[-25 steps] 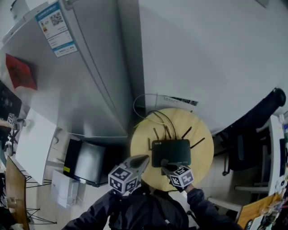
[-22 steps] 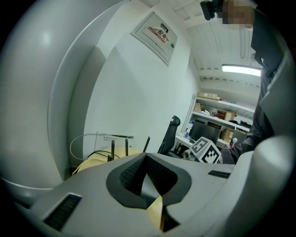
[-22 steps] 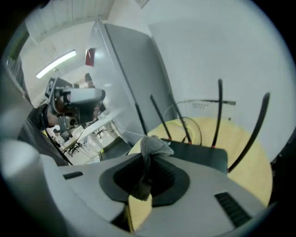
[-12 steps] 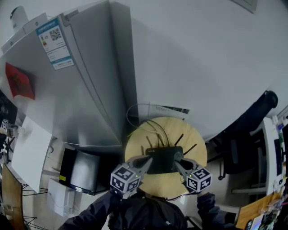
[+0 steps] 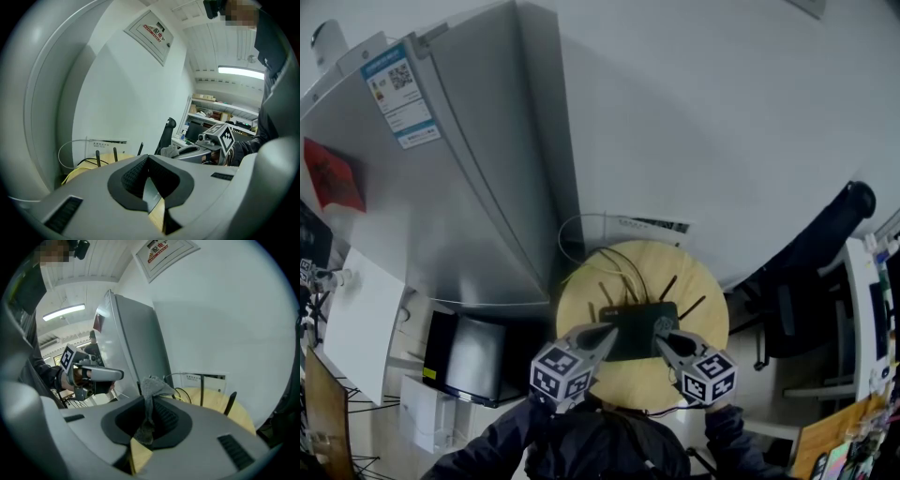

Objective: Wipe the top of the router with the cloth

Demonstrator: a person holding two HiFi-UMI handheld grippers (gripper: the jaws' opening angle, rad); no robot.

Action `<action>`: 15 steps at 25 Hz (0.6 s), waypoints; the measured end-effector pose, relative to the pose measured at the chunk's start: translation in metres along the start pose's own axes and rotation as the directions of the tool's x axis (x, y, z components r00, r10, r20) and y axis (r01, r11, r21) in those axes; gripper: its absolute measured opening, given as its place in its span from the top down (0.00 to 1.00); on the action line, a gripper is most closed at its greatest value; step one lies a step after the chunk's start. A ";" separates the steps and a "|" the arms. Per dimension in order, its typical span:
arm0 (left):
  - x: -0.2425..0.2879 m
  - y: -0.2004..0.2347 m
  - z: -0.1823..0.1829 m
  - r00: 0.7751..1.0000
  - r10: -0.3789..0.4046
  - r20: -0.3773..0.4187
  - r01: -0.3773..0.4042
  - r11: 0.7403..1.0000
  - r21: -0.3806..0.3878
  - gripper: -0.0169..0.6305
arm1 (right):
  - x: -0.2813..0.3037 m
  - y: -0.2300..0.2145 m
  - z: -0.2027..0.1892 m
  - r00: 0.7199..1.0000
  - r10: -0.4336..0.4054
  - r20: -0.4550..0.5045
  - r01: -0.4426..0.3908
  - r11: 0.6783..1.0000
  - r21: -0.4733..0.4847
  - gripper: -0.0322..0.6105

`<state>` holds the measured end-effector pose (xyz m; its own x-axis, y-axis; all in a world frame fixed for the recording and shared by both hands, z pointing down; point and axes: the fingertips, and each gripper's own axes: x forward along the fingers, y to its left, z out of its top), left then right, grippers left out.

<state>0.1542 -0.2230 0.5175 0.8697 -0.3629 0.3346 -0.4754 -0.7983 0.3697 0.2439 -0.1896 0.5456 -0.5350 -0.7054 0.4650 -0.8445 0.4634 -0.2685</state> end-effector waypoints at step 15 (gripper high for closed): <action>0.002 -0.002 -0.003 1.000 -0.001 0.001 0.001 1.000 -0.004 0.97 | 0.000 0.004 0.008 1.000 0.005 0.010 -0.005 1.000 -0.018 0.84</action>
